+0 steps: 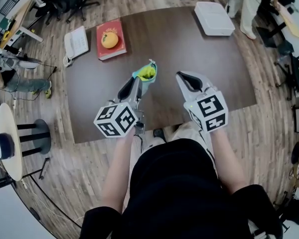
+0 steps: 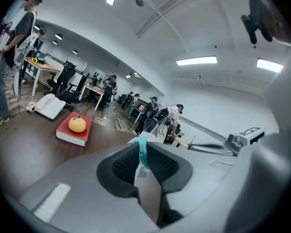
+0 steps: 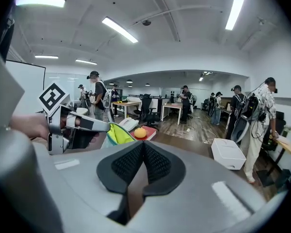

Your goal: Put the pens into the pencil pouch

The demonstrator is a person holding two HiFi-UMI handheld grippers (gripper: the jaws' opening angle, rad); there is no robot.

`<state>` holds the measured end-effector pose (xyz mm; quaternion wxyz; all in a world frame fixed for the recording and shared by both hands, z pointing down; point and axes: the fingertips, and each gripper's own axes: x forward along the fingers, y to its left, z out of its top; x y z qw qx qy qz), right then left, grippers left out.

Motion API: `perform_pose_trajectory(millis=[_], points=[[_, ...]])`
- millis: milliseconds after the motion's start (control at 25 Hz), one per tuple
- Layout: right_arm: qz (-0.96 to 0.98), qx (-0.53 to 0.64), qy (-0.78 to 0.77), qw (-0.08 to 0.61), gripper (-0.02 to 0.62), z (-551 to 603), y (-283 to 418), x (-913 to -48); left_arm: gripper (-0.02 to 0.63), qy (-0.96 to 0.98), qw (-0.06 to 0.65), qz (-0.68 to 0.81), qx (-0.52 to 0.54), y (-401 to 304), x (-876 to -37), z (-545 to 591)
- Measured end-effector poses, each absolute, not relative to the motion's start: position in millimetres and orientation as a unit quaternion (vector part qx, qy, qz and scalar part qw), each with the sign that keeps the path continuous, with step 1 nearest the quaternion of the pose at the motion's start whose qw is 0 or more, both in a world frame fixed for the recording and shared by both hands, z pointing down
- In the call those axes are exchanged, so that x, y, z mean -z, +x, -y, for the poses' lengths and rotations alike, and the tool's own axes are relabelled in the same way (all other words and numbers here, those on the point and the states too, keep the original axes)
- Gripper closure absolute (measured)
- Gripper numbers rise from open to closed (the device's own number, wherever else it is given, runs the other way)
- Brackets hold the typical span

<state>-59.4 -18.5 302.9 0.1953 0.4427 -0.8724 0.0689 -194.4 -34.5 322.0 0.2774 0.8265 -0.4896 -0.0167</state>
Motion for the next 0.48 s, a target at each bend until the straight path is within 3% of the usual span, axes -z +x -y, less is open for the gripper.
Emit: perform_pose_trajectory(millis=[480], points=[[0.868,-0.078,0.462,0.165,0.588,8,-63,-281,0.561,0.838,0.254,0.482,0.01,-193,-310,22]])
